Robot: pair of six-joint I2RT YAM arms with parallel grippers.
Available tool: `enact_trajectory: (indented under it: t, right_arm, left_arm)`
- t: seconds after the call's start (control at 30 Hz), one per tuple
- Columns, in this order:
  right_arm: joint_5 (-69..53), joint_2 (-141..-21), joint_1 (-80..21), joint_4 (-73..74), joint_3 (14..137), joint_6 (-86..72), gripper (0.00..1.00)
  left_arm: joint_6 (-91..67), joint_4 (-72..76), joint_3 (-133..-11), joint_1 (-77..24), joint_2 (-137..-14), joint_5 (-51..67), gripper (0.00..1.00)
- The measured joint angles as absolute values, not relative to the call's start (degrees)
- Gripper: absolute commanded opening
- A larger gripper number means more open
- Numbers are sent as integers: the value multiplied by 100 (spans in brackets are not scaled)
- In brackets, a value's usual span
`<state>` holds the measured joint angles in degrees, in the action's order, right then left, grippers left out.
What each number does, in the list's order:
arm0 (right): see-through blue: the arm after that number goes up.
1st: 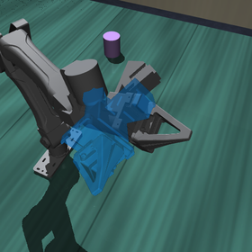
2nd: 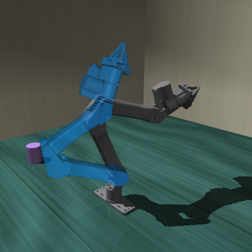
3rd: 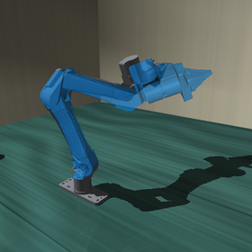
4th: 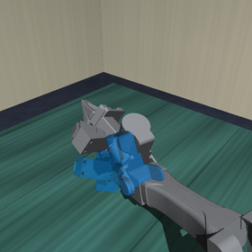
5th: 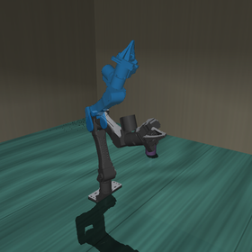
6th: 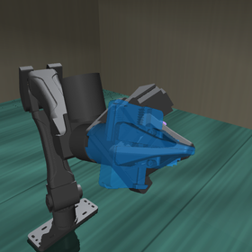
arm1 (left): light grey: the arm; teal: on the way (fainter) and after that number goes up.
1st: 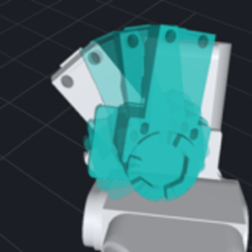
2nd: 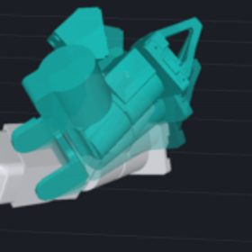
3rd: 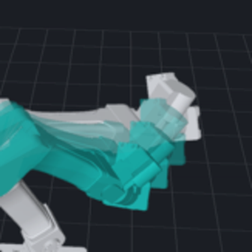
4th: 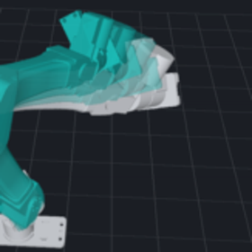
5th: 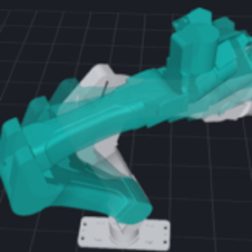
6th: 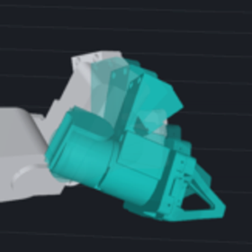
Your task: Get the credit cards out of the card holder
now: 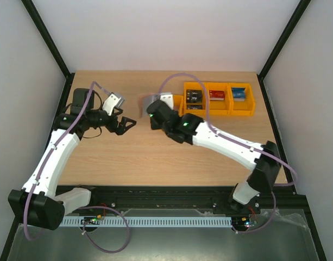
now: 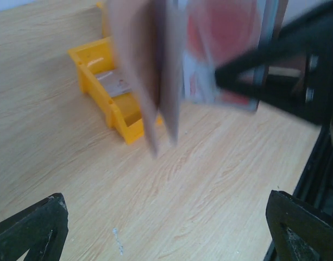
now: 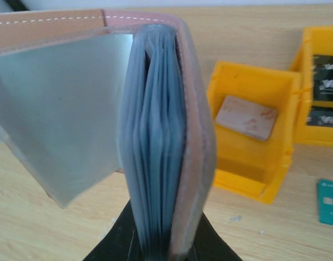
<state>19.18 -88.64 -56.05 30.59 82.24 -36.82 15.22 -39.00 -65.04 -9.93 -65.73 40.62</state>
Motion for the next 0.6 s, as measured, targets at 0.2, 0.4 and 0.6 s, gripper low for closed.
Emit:
enact_trajectory:
  t: [0.2, 0.4, 0.6]
  right_arm:
    - [1505, -9142, -5946, 3124, 8195, -3468, 2]
    - [-432, -8211, -5837, 2156, 7303, -2912, 2]
    - [-2058, -7404, -5721, 1470, 6637, -2427, 2]
  left_arm:
    - [1337, -3577, -6121, -993, -6434, 3730, 99]
    - [1243, -3509, -5942, -993, -6431, 3767, 100]
    - [1634, -3981, -6093, -982, -6390, 4893, 89]
